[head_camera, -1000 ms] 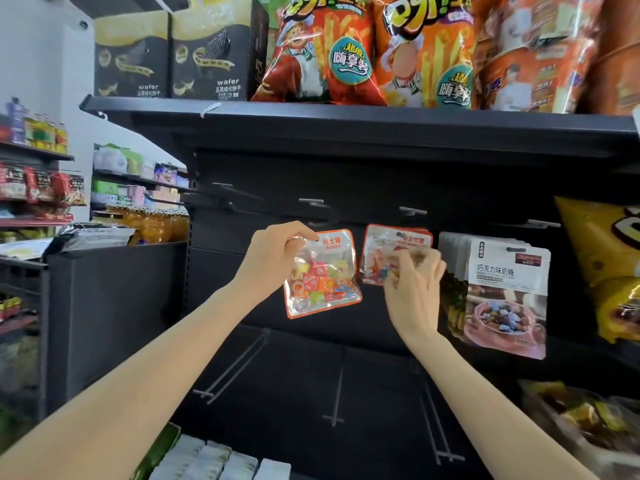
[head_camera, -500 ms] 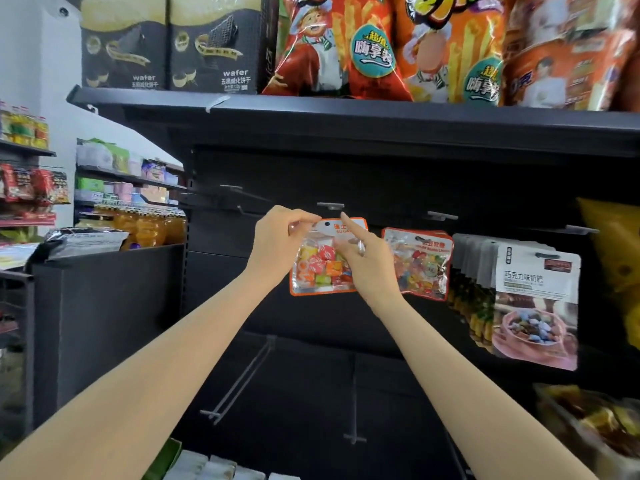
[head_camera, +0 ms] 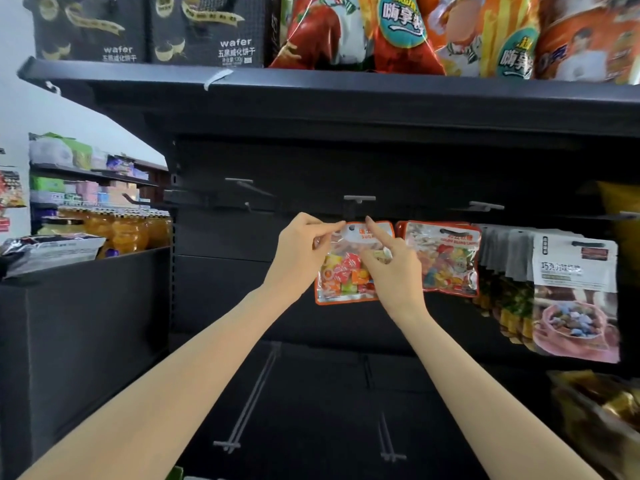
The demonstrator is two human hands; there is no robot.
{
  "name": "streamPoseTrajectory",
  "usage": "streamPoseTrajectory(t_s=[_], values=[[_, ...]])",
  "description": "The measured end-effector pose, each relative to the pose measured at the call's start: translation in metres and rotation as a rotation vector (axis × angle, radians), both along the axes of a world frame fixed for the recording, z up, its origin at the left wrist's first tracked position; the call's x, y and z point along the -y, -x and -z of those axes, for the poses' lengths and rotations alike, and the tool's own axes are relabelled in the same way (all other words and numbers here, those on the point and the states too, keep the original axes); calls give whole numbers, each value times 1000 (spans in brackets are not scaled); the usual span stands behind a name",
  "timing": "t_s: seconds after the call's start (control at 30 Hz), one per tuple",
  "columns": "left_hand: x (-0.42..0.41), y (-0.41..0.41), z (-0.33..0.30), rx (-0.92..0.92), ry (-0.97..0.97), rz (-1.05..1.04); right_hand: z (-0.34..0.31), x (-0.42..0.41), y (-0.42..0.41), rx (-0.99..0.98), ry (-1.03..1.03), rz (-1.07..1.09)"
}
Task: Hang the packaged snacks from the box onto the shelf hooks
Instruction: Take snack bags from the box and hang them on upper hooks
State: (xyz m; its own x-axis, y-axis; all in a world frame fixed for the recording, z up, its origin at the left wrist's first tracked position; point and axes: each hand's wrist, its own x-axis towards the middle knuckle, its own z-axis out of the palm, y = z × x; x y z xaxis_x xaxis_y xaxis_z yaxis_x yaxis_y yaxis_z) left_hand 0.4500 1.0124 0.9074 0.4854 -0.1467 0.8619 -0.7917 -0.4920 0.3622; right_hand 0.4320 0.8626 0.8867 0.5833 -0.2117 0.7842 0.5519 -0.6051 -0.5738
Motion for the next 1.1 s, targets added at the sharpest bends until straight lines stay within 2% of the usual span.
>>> streamPoseTrajectory(t_s=[0.17, 0.33, 0.43, 0.57, 0.83, 1.0, 1.1], values=[[9, -27, -1, -114, -49, 18, -2, 0, -18, -40, 138, 148], [25, -65, -6, -346, -215, -85, -6, 4, -61, -192, 261, 215], [37, -86, -14, -434, -221, -121, -13, 8, -87, -277, 294, 286], [47, -107, -18, -467, -206, -92, -15, 12, -114, -212, 426, 294], [50, -104, -14, -357, -101, -126, -15, 7, -121, -251, 246, 160], [18, -83, 2, -240, -118, -259, 1, -11, -101, -117, 211, 84], [-19, -58, 17, -152, -102, -312, 12, -30, -83, -108, 159, -2]])
